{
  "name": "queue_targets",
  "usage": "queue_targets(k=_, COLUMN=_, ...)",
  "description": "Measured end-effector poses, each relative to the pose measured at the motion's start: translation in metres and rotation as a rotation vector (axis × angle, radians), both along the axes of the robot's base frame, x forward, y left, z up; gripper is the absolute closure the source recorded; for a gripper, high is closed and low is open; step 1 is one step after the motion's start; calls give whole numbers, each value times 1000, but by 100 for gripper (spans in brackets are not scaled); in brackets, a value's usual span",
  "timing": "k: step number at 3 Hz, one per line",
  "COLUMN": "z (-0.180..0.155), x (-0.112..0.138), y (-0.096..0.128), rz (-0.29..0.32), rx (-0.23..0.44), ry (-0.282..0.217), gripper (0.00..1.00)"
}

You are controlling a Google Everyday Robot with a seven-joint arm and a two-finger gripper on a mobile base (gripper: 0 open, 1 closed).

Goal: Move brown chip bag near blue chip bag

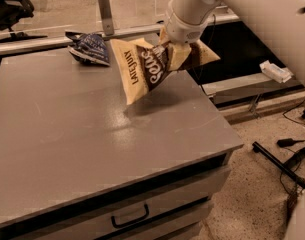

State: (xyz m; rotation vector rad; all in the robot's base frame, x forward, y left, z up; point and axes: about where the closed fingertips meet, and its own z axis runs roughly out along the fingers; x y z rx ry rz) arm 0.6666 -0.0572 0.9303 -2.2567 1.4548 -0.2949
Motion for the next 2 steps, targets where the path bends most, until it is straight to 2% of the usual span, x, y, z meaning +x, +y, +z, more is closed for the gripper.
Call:
queue_targets(k=1, z=9, x=29, y=-17, rz=-3, rx=33, ry=-58, gripper=100)
queue_targets(k=2, z=14, x=56, y=-15, rz=36, rx=115, ry=-141, gripper=100)
